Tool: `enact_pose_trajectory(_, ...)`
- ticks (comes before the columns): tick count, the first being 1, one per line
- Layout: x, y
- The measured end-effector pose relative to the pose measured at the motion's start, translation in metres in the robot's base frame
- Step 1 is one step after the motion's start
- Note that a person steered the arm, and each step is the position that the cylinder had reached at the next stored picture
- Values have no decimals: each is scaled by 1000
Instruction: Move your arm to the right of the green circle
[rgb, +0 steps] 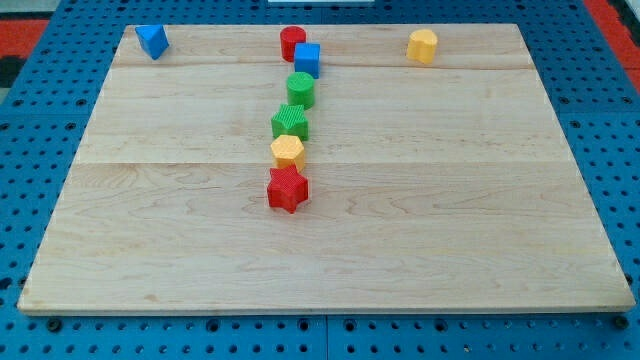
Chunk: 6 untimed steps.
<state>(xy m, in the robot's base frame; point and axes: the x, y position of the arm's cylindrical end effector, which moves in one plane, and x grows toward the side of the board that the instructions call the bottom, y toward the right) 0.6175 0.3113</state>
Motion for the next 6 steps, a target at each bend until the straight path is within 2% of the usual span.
enact_pose_trajectory(1, -28, -14)
enact_pose_trajectory(2, -96, -58)
enact_pose_trajectory(5, -221, -226)
enact_pose_trajectory(6, -272, -266)
